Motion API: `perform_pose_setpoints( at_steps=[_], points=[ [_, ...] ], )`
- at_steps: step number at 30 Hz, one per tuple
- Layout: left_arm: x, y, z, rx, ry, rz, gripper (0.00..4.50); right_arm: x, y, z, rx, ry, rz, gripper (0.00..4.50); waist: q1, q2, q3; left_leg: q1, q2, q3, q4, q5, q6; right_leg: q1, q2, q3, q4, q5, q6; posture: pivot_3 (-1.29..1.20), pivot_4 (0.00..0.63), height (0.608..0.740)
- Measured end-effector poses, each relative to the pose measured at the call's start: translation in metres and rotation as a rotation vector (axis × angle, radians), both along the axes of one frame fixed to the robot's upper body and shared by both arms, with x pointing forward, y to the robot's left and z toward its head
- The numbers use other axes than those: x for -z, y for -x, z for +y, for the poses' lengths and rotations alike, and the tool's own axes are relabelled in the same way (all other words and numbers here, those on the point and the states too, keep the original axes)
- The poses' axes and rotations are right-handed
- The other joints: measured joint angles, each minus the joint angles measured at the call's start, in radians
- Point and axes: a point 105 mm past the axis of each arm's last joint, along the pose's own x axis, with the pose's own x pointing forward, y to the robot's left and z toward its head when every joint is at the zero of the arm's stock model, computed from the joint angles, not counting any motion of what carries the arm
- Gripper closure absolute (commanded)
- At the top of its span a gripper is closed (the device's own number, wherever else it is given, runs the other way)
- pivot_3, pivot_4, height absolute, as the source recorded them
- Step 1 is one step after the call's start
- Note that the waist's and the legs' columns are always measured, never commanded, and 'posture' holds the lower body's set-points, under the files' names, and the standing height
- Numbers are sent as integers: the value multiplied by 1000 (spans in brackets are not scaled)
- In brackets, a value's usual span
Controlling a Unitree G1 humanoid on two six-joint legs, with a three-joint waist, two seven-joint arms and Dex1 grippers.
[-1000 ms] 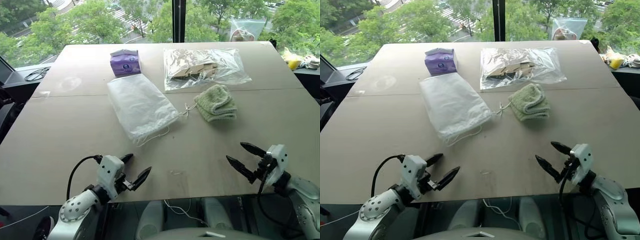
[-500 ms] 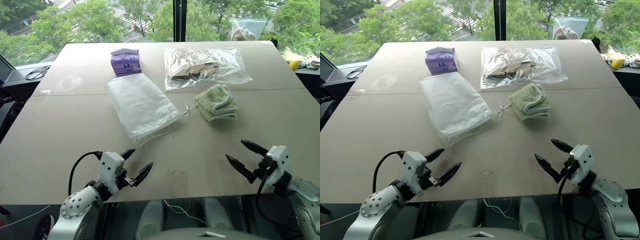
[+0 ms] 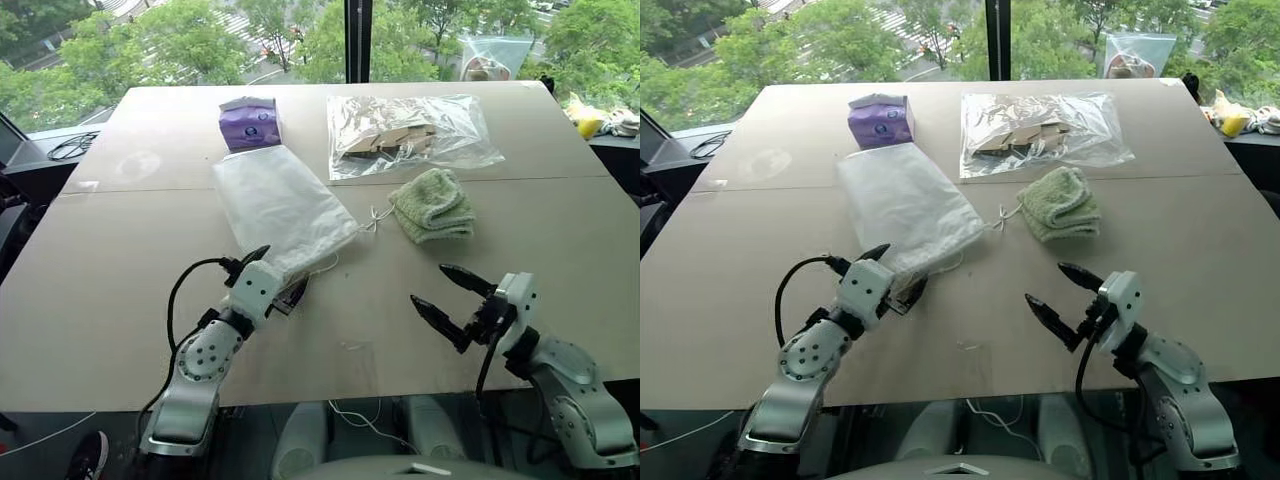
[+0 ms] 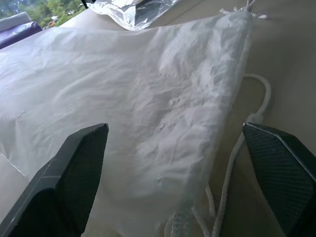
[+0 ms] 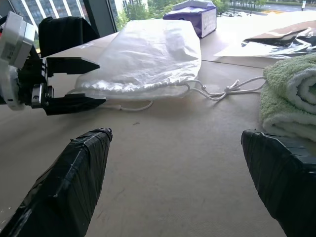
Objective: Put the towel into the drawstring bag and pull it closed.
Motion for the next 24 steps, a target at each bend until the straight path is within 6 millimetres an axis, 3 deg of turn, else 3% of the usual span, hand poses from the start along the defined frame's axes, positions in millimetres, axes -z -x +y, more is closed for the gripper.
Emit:
perform_pose_setpoints(
  at_steps=[3, 7, 9, 10, 14, 20, 24],
  points=[
    [-7, -7, 4, -32, -36, -48, 26, 1, 0, 1, 4, -4, 6, 0, 1, 0, 0, 0, 0, 0, 0, 0, 0, 0, 0, 0, 0, 1, 2, 0, 150, 740],
    [-12, -9, 6, -28, -69, -101, 1816, 6, 2, 1, 15, -3, 24, 0, 0, 0, 0, 0, 0, 0, 0, 0, 0, 0, 0, 0, 0, 1, 2, 0, 150, 740],
    [-18, -10, 4, -9, -80, -133, 2615, 6, 3, 1, 16, 1, 25, 0, 0, 0, 0, 0, 0, 0, 0, 0, 0, 0, 0, 0, 0, 1, 2, 0, 150, 740],
    [-19, -10, 3, -6, -82, -137, 2767, 7, 3, 1, 16, 1, 25, 0, 0, 0, 0, 1, 0, 0, 0, 0, 0, 0, 0, 0, 0, 2, 2, 0, 150, 740],
    [-18, -10, 4, 5, -100, -144, 4467, 7, 2, 0, 22, 4, 25, 0, 0, 0, 0, 1, 0, 0, 0, 0, 0, 0, 0, 0, 1, 2, 3, 0, 150, 740],
    [-32, -16, 13, -50, -94, -207, 4467, -4, -9, -2, 66, 3, -17, 0, 0, 0, 0, 1, 0, 0, 0, 0, 0, 0, 0, 0, 1, 2, 2, 0, 150, 740],
    [-47, -22, 15, -70, -76, -265, 4467, -27, -38, -5, 165, 30, -113, 0, -2, 0, 0, 1, 0, 0, 0, 1, -2, 0, 0, 0, 2, 3, 2, 0, 150, 740]
  ],
)
